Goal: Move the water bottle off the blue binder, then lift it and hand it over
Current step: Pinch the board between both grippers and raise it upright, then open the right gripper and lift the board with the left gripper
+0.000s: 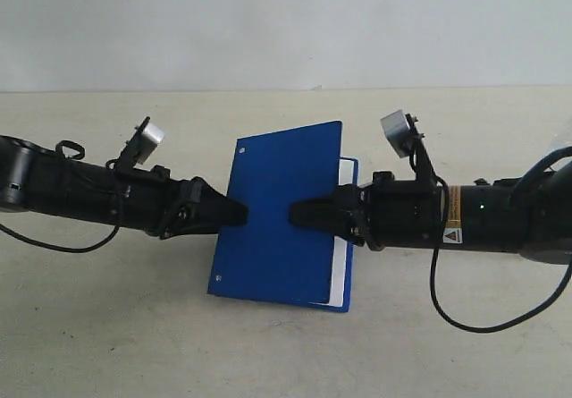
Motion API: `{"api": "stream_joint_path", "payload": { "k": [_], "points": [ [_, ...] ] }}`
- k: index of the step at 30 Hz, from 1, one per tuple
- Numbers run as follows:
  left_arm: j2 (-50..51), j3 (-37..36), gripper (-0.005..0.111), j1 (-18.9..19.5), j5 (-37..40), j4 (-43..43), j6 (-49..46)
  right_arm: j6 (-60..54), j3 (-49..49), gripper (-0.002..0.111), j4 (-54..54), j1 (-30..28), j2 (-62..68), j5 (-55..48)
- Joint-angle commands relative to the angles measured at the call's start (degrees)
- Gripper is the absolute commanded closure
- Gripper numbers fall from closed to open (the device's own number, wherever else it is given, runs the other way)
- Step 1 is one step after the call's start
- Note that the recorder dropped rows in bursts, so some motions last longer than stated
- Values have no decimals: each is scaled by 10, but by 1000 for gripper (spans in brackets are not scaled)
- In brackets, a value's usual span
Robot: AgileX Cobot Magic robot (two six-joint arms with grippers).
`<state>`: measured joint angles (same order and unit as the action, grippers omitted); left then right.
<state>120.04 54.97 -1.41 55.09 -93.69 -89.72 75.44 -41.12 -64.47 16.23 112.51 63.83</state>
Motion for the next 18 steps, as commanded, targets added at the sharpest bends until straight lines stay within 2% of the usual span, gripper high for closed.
{"api": "stream_joint_path", "payload": {
  "k": [1, 4, 6, 7, 8, 9, 10, 13, 14, 15, 18],
  "points": [
    [29, 1, 42, -4, 122, -52, -70, -14, -2, 108, -42, 3, -5, 61],
    [54, 1, 42, -4, 149, -59, -80, -14, -2, 108, -44, 3, -5, 61],
    [72, 1, 47, -4, 149, -63, -93, -5, -2, 108, -42, 3, -5, 28],
    [75, 1, 61, -4, 149, -63, -92, 15, -2, 108, -46, 3, -5, -31],
    [75, 1, 72, -4, 149, -63, -92, 25, -2, 108, -47, 3, -5, -46],
    [75, 1, 96, -4, 149, -63, -92, 29, -2, 105, -57, 3, -5, -82],
    [75, 1, 101, -4, 149, -63, -104, 29, -2, 98, -68, 3, -5, -90],
    [75, 1, 102, -4, 149, -63, -124, 36, -2, 57, -107, 3, -5, -80],
    [75, 1, 102, -4, 149, -63, -137, 46, -2, 47, -110, 3, -5, -80],
    [75, 1, 102, -2, 149, -63, -147, 58, -2, 43, -114, 3, -5, -80],
    [75, 1, 102, 8, 149, -63, -164, 89, -2, 43, -150, 3, -8, -69]
  ]
}}
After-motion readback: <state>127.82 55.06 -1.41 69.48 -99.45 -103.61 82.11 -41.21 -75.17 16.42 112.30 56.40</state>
